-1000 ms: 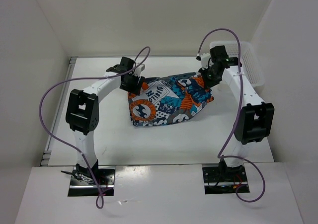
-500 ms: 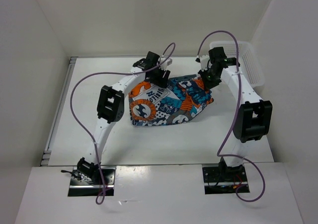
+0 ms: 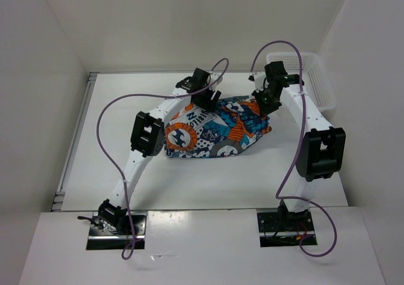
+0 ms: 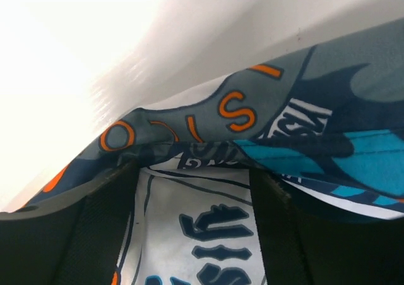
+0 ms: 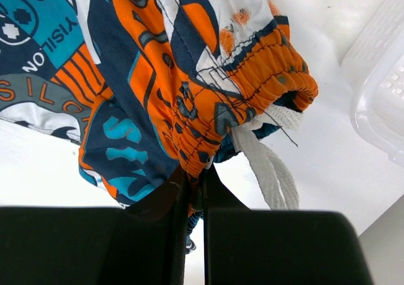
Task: Fold and stack the shorts
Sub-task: Fold the shorts
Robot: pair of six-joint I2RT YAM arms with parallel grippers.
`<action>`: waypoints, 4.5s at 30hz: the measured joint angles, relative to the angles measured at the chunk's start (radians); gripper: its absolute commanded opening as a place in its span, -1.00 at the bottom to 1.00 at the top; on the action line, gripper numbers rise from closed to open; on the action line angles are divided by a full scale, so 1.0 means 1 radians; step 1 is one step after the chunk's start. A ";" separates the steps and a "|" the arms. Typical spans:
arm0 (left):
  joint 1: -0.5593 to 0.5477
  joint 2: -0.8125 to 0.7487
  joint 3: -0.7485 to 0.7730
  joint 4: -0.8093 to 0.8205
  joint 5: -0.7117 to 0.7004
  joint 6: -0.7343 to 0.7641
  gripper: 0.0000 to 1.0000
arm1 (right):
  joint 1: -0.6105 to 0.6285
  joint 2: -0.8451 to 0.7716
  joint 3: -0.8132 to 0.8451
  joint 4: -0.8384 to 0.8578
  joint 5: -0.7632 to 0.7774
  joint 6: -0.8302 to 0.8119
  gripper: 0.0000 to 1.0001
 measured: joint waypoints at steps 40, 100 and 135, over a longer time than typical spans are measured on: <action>0.233 -0.389 -0.725 0.035 0.468 -0.007 -0.25 | 0.291 0.042 0.106 0.133 0.369 0.040 -1.00; 0.217 -0.304 -0.407 -0.066 0.294 -0.017 0.59 | 0.537 0.080 -0.294 0.591 0.200 -0.207 0.22; 0.224 -0.280 -0.422 -0.105 0.242 -0.003 0.72 | 0.593 0.071 0.010 0.347 -0.253 -0.162 0.37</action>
